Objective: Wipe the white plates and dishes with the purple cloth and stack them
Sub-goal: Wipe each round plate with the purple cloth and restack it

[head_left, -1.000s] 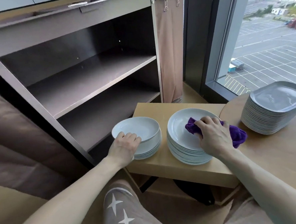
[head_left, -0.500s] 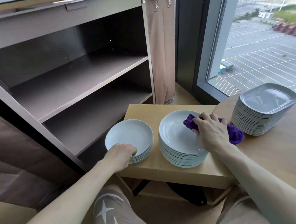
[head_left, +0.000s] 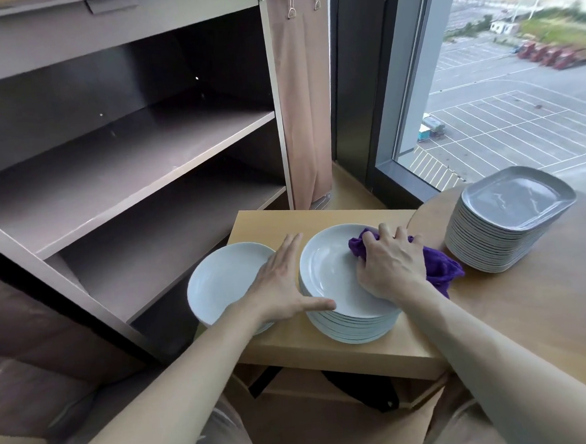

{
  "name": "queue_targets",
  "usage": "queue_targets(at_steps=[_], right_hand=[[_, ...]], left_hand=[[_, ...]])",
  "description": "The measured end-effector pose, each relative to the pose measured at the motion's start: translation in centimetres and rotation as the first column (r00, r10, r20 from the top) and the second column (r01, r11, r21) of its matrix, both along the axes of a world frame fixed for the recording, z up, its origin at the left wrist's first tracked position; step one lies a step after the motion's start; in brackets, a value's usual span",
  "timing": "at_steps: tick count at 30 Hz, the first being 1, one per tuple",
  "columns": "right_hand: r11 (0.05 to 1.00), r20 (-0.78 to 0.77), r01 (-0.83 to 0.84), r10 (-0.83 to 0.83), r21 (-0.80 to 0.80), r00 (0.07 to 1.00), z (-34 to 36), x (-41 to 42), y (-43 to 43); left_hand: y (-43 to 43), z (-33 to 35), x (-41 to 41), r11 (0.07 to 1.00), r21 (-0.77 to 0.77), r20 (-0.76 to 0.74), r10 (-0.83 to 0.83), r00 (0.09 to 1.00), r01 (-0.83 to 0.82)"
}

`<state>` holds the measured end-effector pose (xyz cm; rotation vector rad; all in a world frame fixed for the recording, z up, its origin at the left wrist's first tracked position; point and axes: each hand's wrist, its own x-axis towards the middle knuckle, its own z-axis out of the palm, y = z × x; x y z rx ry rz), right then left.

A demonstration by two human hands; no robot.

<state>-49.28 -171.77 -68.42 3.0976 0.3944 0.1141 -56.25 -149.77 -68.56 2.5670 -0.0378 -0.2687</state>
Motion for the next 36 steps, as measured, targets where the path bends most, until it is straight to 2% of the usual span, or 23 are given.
queue_targets(at_steps=[4, 7, 11, 14, 19, 21, 25, 29, 36], right_hand=[[0.999, -0.014, -0.023, 0.024, 0.026, 1.000, -0.1, -0.1, -0.2], [0.999, -0.044, -0.047, 0.046, -0.024, 0.998, -0.3, 0.4, 0.0], [0.995, -0.061, -0.102, 0.102, 0.011, 0.993, -0.7, 1.4, 1.1], [0.987, -0.102, -0.120, 0.131, 0.106, 0.986, -0.5, 2.1, 2.3], [0.918, -0.213, -0.131, 0.223, 0.374, 0.951, 0.0, 0.7, 4.9], [0.902, -0.242, -0.151, 0.264, 0.404, 0.934, 0.1, 0.0, 5.0], [0.893, -0.347, -0.180, 0.337, 0.413, 0.876, 1.1, -1.0, 4.1], [0.895, -0.426, -0.219, 0.385, 0.389, 0.819, 2.3, -2.2, 2.5], [0.940, -0.370, -0.307, 0.340, 0.146, 0.865, 3.7, -3.4, -1.3]], left_hand=[[-1.2, -0.9, 2.2, 0.997, 0.002, -0.064, -0.077, 0.995, 0.077], [-1.0, -1.9, 2.5, 0.996, -0.036, -0.090, -0.082, 0.993, 0.079], [-0.8, -2.2, 2.5, 0.994, -0.048, -0.099, -0.103, 0.990, 0.099], [-0.9, -2.0, 2.3, 0.991, -0.055, -0.096, -0.127, 0.987, 0.123], [-1.2, -1.5, 2.3, 0.992, -0.009, -0.096, -0.126, 0.987, 0.126], [-1.3, -1.3, 2.2, 0.994, 0.004, -0.095, -0.105, 0.990, 0.106], [-1.6, -0.9, 1.8, 0.999, 0.003, -0.085, -0.048, 0.995, 0.048], [-1.6, -0.5, 1.7, 0.996, 0.077, -0.100, -0.037, 0.994, 0.045], [-1.7, 0.2, 1.8, 0.983, 0.156, -0.151, -0.069, 0.986, 0.092]])
